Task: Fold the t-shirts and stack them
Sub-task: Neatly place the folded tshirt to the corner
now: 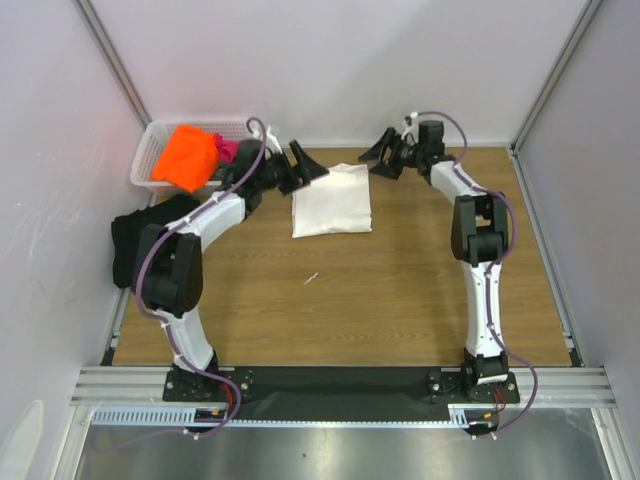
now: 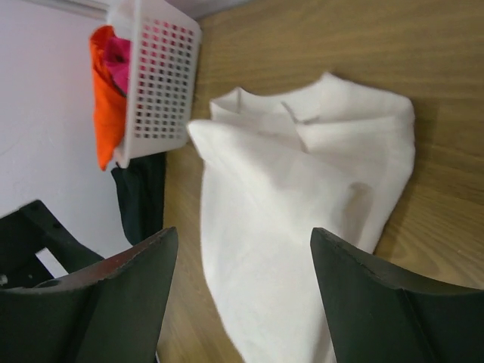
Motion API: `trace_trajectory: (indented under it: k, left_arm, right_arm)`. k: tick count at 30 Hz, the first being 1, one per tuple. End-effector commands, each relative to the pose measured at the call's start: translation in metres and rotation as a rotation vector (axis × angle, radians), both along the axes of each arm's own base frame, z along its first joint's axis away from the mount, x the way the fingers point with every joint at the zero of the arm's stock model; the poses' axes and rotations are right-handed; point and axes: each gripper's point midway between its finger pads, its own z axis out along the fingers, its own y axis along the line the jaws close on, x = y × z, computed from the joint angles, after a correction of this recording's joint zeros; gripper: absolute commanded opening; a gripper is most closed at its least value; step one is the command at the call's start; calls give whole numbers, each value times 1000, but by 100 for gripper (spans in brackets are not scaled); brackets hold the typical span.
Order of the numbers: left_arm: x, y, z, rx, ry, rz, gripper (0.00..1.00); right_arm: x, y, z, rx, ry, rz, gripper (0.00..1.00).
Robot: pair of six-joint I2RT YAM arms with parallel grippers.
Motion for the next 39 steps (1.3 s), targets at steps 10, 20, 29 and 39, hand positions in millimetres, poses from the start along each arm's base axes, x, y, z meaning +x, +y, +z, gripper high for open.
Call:
trace_trajectory:
  k: [10, 20, 29, 39]
  left_arm:
    - [-31, 13, -99, 121, 189, 9, 89]
    - [4, 54, -68, 383, 108, 120, 93]
    - [44, 70, -114, 464, 216, 238, 96]
    - [62, 61, -136, 415, 237, 264, 92]
  right_arm:
    - [28, 16, -22, -35, -66, 22, 78]
    - [8, -6, 68, -139, -193, 23, 84]
    - [-24, -59, 50, -353, -65, -129, 91]
    - [-46, -61, 32, -362, 5, -117, 91]
